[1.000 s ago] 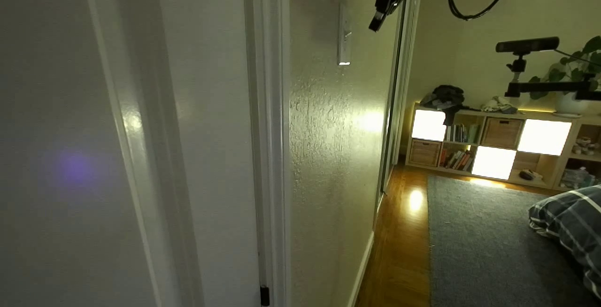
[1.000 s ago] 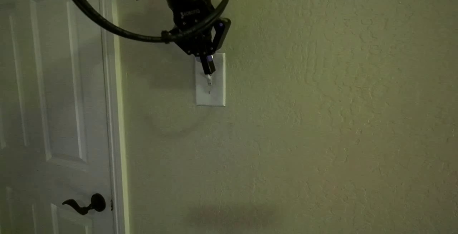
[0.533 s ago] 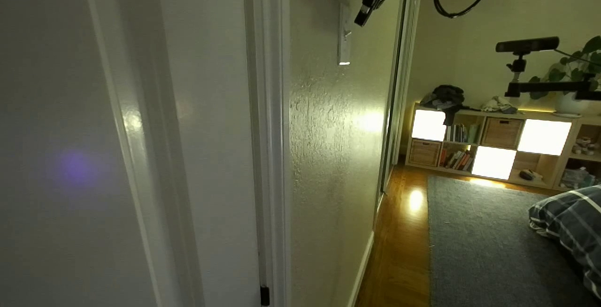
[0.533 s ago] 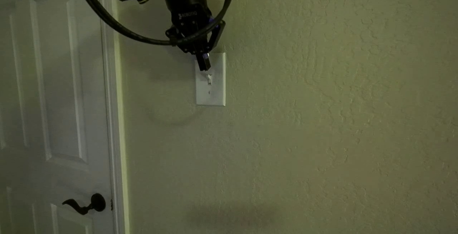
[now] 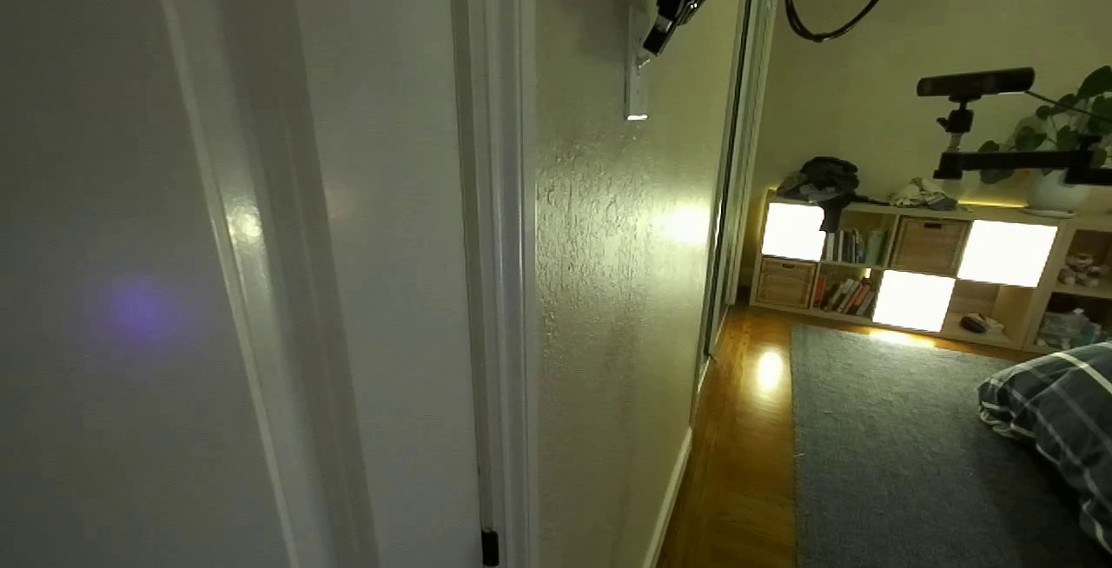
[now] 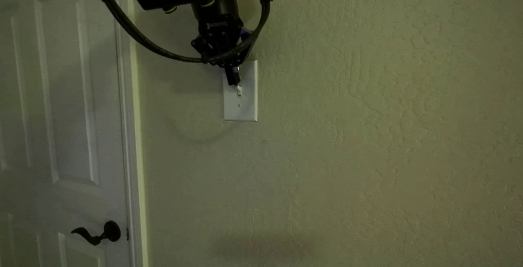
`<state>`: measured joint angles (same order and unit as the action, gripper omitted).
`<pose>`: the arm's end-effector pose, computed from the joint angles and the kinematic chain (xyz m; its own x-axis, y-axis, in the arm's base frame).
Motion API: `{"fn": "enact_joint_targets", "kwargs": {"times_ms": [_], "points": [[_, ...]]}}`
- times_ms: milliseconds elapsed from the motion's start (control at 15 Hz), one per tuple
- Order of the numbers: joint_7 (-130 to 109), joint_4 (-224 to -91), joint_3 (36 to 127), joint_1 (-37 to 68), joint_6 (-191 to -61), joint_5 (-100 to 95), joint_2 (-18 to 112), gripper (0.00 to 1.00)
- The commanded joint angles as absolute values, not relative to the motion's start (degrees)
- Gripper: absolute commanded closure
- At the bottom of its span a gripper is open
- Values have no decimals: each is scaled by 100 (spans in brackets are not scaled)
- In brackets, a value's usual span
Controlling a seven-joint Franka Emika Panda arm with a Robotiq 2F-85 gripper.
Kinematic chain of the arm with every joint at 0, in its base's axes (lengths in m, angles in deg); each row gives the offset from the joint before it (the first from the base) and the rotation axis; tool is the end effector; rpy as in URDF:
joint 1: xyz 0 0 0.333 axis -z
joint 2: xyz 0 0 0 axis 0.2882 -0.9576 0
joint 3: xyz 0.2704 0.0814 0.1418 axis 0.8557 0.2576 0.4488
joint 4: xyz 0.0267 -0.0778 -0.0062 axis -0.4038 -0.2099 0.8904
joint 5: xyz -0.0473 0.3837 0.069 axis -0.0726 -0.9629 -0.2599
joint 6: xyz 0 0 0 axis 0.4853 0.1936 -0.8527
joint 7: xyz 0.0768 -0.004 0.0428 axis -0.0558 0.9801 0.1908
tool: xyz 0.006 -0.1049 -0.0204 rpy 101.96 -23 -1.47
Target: Turn off the switch on the wall
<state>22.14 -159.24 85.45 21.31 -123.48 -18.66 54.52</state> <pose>0.6498 -0.0437 0.5731 0.8162 0.2657 0.5130 0.2984 -0.9542 0.0195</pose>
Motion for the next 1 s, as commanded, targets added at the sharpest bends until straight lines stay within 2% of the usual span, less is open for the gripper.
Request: {"fn": "enact_joint_targets", "kwargs": {"times_ms": [0, 933], "points": [[2484, -15826, 8594, 2210, -12383, -2125, 5317, 93], [2266, -16224, 8505, 2278, -11834, -1970, 5647, 93]]}}
